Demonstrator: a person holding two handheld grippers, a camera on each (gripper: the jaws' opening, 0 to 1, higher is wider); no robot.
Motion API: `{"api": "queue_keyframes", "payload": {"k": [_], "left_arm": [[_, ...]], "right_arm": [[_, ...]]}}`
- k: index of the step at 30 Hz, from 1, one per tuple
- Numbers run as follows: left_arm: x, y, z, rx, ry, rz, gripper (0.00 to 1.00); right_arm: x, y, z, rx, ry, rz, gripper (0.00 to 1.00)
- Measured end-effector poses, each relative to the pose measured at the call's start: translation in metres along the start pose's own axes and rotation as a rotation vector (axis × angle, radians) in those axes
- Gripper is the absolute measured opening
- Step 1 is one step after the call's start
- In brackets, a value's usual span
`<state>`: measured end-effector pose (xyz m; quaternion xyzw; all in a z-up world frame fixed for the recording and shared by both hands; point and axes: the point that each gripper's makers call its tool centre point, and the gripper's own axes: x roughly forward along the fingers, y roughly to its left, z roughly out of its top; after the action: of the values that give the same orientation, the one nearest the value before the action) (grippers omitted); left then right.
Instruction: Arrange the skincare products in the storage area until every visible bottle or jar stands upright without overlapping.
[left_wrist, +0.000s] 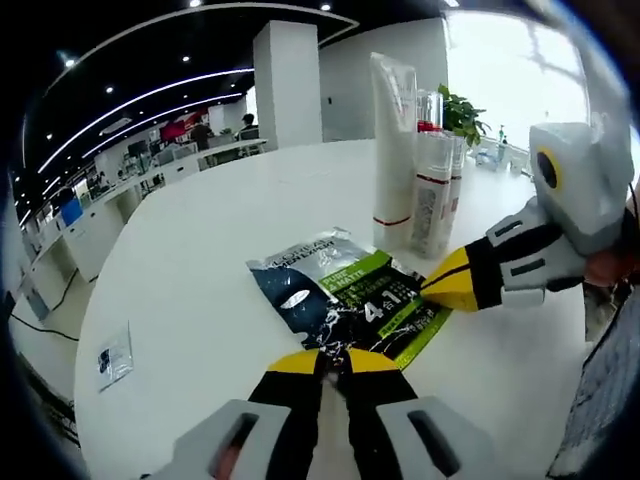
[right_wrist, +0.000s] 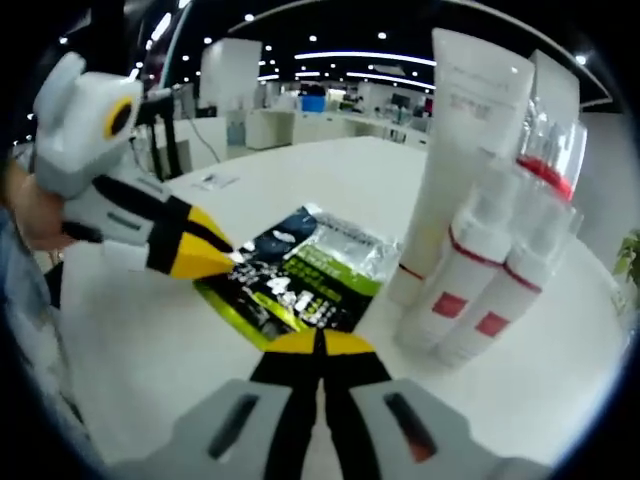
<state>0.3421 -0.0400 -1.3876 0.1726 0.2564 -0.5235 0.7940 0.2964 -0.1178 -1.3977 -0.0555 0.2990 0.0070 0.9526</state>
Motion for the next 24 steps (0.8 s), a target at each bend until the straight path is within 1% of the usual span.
{"api": "queue_keyframes", "payload": {"k": [2, 5, 7, 9, 11, 13, 14, 15, 17, 18, 19, 21, 22, 23, 24], "left_arm": [[-0.013, 0.0, 0.02, -0.027, -0.076, -0.017, 0.12], [-0.029, 0.009, 0.032, -0.05, -0.116, 0.007, 0.12], [-0.04, 0.017, 0.039, -0.035, -0.145, 0.038, 0.13], [-0.055, 0.028, 0.045, 0.017, -0.176, 0.083, 0.13], [-0.062, 0.032, 0.047, 0.039, -0.185, 0.102, 0.13], [-0.074, 0.038, 0.045, 0.056, -0.19, 0.129, 0.13], [-0.076, 0.039, 0.045, 0.058, -0.191, 0.133, 0.13], [-0.086, 0.045, 0.041, 0.06, -0.193, 0.159, 0.13], [-0.09, 0.048, 0.039, 0.058, -0.194, 0.169, 0.14], [-0.097, 0.052, 0.035, 0.051, -0.197, 0.181, 0.14], [-0.104, 0.057, 0.028, 0.069, -0.195, 0.199, 0.14], [-0.11, 0.065, 0.016, 0.105, -0.165, 0.233, 0.14], [-0.113, 0.07, 0.01, 0.111, -0.146, 0.251, 0.14], [-0.116, 0.073, 0.004, 0.107, -0.135, 0.263, 0.14], [-0.119, 0.077, -0.002, 0.082, -0.129, 0.277, 0.14]], "right_arm": [[0.001, 0.0, 0.001, 0.007, -0.004, 0.003, 0.0], [0.002, 0.001, 0.002, 0.001, -0.008, 0.009, 0.0], [0.003, 0.002, 0.003, -0.002, -0.004, 0.009, 0.0], [0.004, 0.003, 0.004, -0.006, 0.0, 0.012, 0.0], [0.005, 0.003, 0.004, -0.007, 0.0, 0.014, 0.0], [0.006, 0.004, 0.005, -0.007, 0.002, 0.015, 0.01], [0.006, 0.004, 0.005, -0.006, 0.002, 0.016, 0.01], [0.007, 0.004, 0.006, 0.004, 0.011, 0.012, 0.01], [0.007, 0.004, 0.007, 0.007, 0.017, 0.009, 0.02], [0.006, 0.003, 0.01, 0.015, 0.022, 0.008, 0.03], [0.006, 0.003, 0.012, 0.023, 0.016, 0.008, 0.03], [0.005, 0.005, 0.024, 0.051, -0.029, 0.02, 0.05], [0.004, 0.006, 0.029, 0.056, -0.044, 0.03, 0.06], [0.004, 0.008, 0.034, 0.06, -0.055, 0.041, 0.09], [0.004, 0.009, 0.041, 0.063, -0.071, 0.051, 0.09]]}}
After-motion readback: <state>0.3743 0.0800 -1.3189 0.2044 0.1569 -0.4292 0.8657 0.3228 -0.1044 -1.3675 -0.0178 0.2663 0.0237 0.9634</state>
